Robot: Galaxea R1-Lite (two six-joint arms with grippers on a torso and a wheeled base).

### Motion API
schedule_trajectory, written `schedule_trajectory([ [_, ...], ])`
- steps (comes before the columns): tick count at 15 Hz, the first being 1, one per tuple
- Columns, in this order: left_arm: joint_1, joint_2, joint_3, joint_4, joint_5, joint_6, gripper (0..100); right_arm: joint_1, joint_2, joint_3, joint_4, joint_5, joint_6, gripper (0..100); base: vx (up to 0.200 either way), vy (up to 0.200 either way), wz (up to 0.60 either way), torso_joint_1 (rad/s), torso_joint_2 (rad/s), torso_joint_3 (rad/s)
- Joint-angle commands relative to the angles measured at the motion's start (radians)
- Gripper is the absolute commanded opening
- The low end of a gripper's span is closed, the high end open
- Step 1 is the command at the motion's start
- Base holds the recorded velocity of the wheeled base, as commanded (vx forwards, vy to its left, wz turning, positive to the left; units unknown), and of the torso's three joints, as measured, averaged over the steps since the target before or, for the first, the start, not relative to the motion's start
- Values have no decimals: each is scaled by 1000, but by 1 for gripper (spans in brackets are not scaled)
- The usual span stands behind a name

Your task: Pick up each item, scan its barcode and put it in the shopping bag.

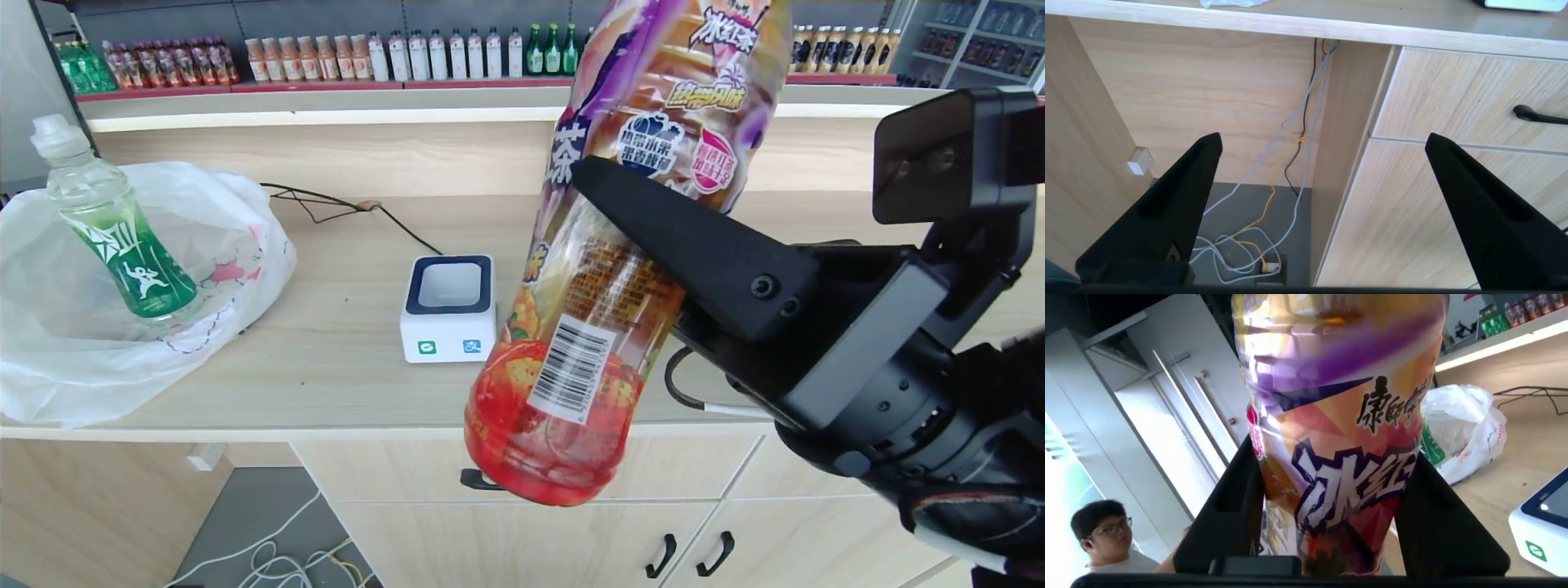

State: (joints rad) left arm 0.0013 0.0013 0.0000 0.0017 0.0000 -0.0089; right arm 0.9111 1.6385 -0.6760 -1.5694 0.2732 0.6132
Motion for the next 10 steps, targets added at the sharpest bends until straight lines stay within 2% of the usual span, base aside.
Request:
schedule_trajectory([
  [1, 0, 0, 0, 0, 0, 0, 100, 0, 0, -4, -1, 0, 3, 0, 0, 0, 0, 0, 0, 0],
  [10, 0, 0, 0, 0, 0, 0, 100, 2, -14, -5, -1, 1, 13, 0, 0, 0, 0, 0, 0, 0],
])
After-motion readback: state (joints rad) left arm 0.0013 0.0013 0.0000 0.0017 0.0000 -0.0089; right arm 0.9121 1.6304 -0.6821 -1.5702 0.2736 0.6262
